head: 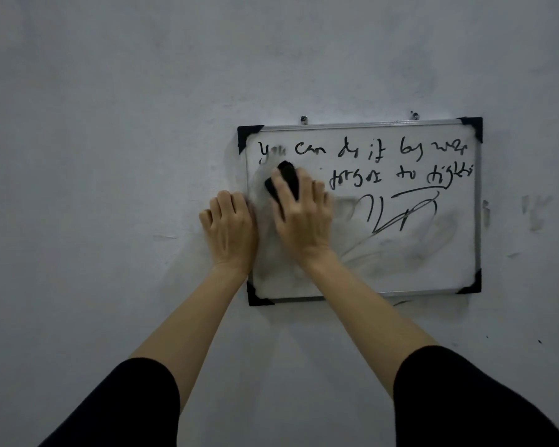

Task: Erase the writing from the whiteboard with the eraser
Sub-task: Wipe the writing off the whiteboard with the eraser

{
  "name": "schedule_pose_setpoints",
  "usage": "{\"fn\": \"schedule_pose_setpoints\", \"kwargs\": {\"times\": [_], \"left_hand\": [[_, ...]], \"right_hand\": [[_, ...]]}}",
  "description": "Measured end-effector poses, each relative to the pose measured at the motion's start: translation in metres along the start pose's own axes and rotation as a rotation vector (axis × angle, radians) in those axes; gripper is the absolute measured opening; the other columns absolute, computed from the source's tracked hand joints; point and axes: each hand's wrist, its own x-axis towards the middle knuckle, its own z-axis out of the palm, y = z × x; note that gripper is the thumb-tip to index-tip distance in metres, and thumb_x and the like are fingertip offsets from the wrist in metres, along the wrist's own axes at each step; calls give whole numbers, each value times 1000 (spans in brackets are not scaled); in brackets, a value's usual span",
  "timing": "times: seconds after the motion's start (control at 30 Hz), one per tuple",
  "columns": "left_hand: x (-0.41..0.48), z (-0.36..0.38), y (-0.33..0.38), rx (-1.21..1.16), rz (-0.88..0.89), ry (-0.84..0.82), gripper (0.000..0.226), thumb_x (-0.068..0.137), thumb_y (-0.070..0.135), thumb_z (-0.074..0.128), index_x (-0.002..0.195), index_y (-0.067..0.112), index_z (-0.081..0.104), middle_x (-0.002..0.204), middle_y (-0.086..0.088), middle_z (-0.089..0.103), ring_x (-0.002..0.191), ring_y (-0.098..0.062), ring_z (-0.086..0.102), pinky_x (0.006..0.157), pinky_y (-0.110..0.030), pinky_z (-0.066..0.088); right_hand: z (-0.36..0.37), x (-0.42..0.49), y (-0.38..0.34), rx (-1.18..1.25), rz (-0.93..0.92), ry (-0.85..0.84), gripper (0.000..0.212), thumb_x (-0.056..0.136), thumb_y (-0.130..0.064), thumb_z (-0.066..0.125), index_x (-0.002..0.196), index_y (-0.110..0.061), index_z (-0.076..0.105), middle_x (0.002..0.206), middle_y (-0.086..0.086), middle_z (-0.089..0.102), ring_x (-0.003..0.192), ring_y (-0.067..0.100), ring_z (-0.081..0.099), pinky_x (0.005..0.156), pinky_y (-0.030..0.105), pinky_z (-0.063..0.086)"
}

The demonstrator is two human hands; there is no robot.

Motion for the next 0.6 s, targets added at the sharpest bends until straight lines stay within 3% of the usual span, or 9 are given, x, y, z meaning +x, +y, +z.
{"fn": "schedule_pose_setpoints", "kwargs": {"times": [0.13,0.27,0.33,0.47,0.53,0.6], "left_hand": [[0,1,1,-7,3,8,18,95,17,46,80,7,49,80,-12,48,68,-26,42,62,-36,26],[-1,2,1,-53,2,11,17,95,16,46,81,7,49,81,-12,47,69,-27,41,64,-35,24],[-1,2,1,-63,0,17,16,95,15,47,81,7,49,80,-12,47,68,-26,41,63,-35,24],[-2,2,-2,-52,15,15,17,95,16,46,81,7,49,80,-13,46,68,-26,41,62,-37,26],[-2,1,-2,-54,7,8,17,95,18,46,82,7,50,81,-13,47,69,-27,41,64,-36,25],[-3,0,-1,-54,-9,0,16,94,18,48,83,7,50,82,-13,47,70,-27,42,64,-36,25]], "right_hand": [[-5,14,41,-53,264,79,36,93,-33,59,126,-19,64,121,18,59,101,31,51,75,43,51],[-3,21,27,-47,475,108,35,93,-33,62,125,-19,64,127,16,57,104,30,47,76,44,52],[1,12,10,-18,370,92,36,91,-31,65,125,-19,65,128,15,59,104,29,47,77,44,51],[-3,-12,13,-60,-52,31,35,90,-25,66,124,-19,67,125,14,63,93,28,50,70,40,47],[-8,-8,35,-70,-85,34,35,94,-30,60,127,-19,65,127,13,62,96,27,48,72,38,44],[-12,-3,57,-84,53,49,37,95,-34,57,128,-19,64,129,13,60,99,27,45,75,39,45]]}}
